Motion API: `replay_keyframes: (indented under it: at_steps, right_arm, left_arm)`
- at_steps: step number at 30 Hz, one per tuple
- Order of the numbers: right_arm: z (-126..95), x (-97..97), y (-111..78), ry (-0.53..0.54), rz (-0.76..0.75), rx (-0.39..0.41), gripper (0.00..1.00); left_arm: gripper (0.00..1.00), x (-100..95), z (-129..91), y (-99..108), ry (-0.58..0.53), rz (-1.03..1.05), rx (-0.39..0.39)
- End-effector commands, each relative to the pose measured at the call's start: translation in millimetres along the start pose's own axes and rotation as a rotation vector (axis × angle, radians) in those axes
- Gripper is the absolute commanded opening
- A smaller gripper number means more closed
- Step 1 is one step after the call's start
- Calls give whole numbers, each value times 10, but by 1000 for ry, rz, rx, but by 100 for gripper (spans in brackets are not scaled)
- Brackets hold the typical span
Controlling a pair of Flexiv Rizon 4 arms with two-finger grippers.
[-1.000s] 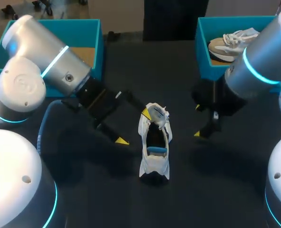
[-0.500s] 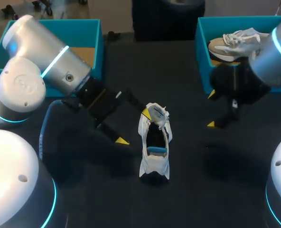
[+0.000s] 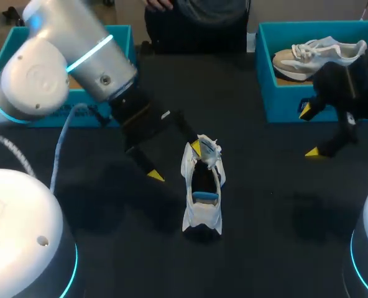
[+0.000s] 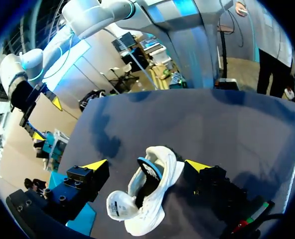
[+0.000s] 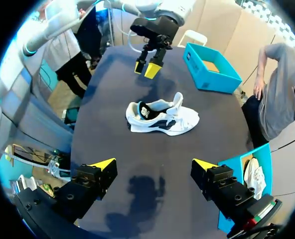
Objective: Take the shoe out of the shoebox, open the shoe tongue, remove and reinsert the insole, then place the shoe into the shoebox
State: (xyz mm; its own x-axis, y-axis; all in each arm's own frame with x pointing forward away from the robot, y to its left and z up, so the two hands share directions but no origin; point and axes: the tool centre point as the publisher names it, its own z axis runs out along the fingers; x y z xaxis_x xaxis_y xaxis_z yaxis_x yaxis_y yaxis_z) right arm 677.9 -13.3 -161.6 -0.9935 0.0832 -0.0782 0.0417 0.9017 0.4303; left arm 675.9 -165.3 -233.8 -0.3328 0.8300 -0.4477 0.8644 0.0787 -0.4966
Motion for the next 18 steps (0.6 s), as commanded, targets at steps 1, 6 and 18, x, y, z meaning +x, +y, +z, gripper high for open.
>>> replay_keyframes:
  at_steps: [1,6,18]
  right_arm:
    - [-21,27,-6,-4,1,1,100]
    - [-21,27,-6,-4,1,1,100]
    - [-21,27,-6,-4,1,1,100]
  left_arm:
    - [100,-124,-33,116,165,16,21]
    - [100,-181,-10,182,291,42,36]
    - [100,-262,43,289,597,155,11]
